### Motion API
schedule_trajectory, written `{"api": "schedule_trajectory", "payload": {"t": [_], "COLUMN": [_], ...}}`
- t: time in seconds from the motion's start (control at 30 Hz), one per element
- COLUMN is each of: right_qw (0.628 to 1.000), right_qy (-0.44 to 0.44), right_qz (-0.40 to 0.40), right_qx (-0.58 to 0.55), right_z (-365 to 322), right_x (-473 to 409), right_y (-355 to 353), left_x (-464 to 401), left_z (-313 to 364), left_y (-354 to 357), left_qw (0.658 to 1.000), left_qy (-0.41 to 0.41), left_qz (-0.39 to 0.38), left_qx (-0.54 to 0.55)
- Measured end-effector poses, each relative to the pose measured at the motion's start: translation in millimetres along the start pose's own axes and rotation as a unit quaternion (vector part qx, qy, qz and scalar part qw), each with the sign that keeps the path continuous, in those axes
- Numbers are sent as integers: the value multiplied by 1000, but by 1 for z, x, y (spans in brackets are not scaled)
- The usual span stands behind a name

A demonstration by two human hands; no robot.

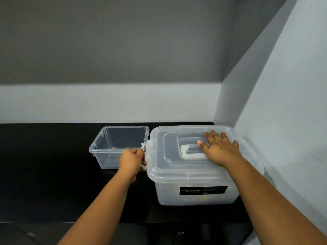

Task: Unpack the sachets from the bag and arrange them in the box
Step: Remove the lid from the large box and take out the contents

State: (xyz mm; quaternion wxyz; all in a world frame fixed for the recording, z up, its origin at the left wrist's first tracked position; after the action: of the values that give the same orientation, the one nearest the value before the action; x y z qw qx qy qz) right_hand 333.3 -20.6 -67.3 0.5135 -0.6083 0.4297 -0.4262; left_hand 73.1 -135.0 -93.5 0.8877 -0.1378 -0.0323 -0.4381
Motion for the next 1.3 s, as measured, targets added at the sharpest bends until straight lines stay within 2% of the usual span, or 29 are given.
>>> {"api": "schedule_trajectory", "payload": {"t": [0.17, 0.23, 0.33, 0.4, 0.47, 0.57, 0.63, 0.7, 0.8, 0.97, 1.3], "right_qw": [1000, 1000, 1000, 997, 986, 970, 971, 972, 967, 959, 960], "right_qy": [3, 4, 4, 5, 13, 68, 137, 197, 243, 262, 257], "right_qz": [-5, 3, 11, 32, 95, 189, 169, 115, 65, 36, 85], "right_qx": [0, -3, -16, -66, -138, -137, -102, -64, -48, -97, -79], "right_z": [-1, -1, -1, 0, 8, 31, 48, 62, 76, 80, 81], "right_x": [1, 2, 4, 2, 0, 8, 15, 21, 26, 31, 27], "right_y": [-2, -3, -4, -8, -17, -32, -36, -35, -30, -19, -33], "left_x": [-4, -6, -8, -4, -1, 4, 2, -3, -2, 2, 1], "left_z": [1, -1, 4, 15, 26, 38, 41, 38, 33, 28, 32], "left_y": [-1, -1, -3, -3, -2, 4, 10, 15, 19, 24, 18], "left_qw": [999, 997, 973, 965, 962, 957, 956, 959, 955, 954, 946], "left_qy": [-41, -61, 20, 85, 127, 139, 115, 83, 62, 54, 76], "left_qz": [-22, -46, -2, 49, 73, 57, 35, 18, 13, 11, 43], "left_qx": [22, -26, -228, -244, -233, -250, -267, -271, -291, -294, -313]}}
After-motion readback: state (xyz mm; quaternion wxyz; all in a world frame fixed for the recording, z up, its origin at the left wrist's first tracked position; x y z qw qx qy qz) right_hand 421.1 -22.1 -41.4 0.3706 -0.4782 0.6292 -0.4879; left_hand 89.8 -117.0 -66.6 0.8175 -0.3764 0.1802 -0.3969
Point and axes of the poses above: each hand's wrist, its own x-axis away from the middle knuckle, its own y-axis out of the palm, z = x × y, the point moved 3 cm from there along -x, towards the middle knuckle, and after that the axes turned 3 degrees about x, right-handed, at the moved point
